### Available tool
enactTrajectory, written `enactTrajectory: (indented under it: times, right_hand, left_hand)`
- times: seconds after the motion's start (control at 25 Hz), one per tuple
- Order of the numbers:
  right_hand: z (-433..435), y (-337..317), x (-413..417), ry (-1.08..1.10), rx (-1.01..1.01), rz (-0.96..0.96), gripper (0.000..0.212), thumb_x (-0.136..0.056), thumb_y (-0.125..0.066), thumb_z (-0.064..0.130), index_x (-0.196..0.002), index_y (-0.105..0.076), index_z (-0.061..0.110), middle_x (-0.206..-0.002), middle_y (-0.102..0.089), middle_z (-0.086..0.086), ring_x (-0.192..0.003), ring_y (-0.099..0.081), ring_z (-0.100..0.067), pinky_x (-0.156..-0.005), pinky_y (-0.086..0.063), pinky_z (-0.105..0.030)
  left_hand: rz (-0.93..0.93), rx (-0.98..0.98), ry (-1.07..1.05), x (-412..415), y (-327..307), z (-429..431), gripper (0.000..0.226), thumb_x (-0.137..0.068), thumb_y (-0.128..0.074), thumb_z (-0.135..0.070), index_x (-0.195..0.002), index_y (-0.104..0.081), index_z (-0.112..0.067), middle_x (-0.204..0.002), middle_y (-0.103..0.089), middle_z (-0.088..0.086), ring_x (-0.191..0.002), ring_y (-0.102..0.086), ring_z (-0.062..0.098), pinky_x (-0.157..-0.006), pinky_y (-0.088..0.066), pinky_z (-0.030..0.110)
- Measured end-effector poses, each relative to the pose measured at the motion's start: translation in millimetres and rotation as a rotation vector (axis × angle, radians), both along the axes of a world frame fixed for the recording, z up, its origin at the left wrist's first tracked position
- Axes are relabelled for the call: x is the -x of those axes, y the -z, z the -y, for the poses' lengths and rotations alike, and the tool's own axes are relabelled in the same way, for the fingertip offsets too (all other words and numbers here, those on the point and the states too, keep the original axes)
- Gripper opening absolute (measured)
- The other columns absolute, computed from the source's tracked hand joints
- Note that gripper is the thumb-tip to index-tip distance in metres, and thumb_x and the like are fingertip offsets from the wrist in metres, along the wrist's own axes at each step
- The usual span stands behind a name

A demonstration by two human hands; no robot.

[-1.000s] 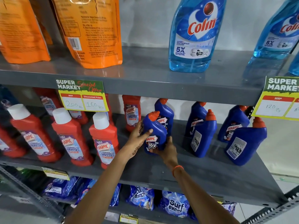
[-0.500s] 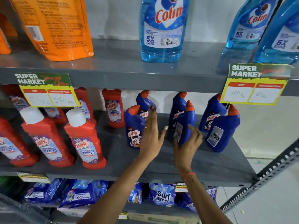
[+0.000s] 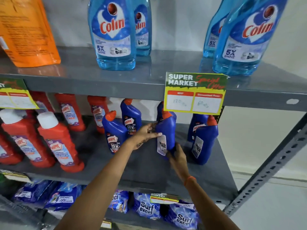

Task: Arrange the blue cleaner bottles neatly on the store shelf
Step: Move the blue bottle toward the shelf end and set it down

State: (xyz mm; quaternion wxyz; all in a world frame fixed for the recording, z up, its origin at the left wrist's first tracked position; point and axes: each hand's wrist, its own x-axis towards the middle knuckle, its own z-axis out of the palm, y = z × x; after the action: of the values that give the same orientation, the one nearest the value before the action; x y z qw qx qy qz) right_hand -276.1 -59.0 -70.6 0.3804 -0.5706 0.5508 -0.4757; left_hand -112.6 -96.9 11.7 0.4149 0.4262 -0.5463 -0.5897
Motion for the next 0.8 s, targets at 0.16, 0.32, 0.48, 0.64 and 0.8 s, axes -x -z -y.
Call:
enactTrajectory:
  times: [0.16,0.32,0.48,0.64,0.8]
  right_hand:
    - [7.3,-1.0,29.0,-0.370,-0.100,0.123,0.030,-0.084,-0.063,0.017,-0.110,-0.053,0.026,-0.119,-0.061,-0.016,-0.104,-0.060,-0.025,-0.092,-0.051,-0.048]
    - [13.4,-16.1,24.3,-0.434,-0.149,0.122,0.065,-0.076,-0.074,0.024,-0.130,-0.038,0.030,-0.125,-0.059,0.000,-0.114,-0.057,-0.020,-0.094,-0.050,-0.038]
    - [14.8,-33.6,-1.7,-0.251,-0.124,-0.270,0.137,-0.034,-0.081,0.065,-0.143,-0.010,0.022,-0.138,-0.041,-0.003,-0.125,-0.043,-0.020,-0.104,-0.044,-0.042]
    - [10.2,-32.5,0.3,-0.284,-0.022,-0.117,0.093,-0.054,-0.079,0.036,-0.134,-0.034,0.019,-0.112,-0.056,-0.004,-0.099,-0.057,-0.022,-0.076,-0.048,-0.026]
    - [3.8,-33.8,11.8,-0.410,-0.052,0.257,0.051,-0.062,-0.066,0.026,-0.112,-0.057,0.017,-0.099,-0.066,-0.010,-0.088,-0.062,-0.021,-0.078,-0.054,-0.039]
  left_hand:
    - [0.080,0.010,-0.033,-2.8,-12.0,-7.5,0.047,-0.074,-0.072,0.000,-0.118,-0.058,-0.008,-0.111,-0.067,0.008,-0.103,-0.063,0.021,-0.087,-0.054,0.024]
    - [0.174,0.101,-0.389,18.1,-20.2,-14.7,0.029,-0.061,-0.084,-0.017,-0.083,-0.066,-0.012,-0.079,-0.070,0.004,-0.073,-0.067,0.018,-0.062,-0.054,0.027]
    - [0.094,0.031,-0.643,28.4,-19.5,-10.4,0.033,-0.058,-0.085,-0.030,-0.071,-0.060,-0.012,-0.069,-0.067,0.005,-0.063,-0.064,0.021,-0.054,-0.050,0.028]
    - [-0.071,0.014,-0.434,20.6,-22.7,-19.5,0.027,-0.075,-0.074,-0.018,-0.095,-0.064,-0.003,-0.087,-0.069,0.010,-0.080,-0.067,0.024,-0.067,-0.060,0.029]
    - [0.003,0.041,-0.251,1.7,-18.2,-10.1,0.042,-0.077,-0.071,-0.013,-0.116,-0.057,-0.008,-0.104,-0.068,0.006,-0.101,-0.064,0.022,-0.089,-0.054,0.034]
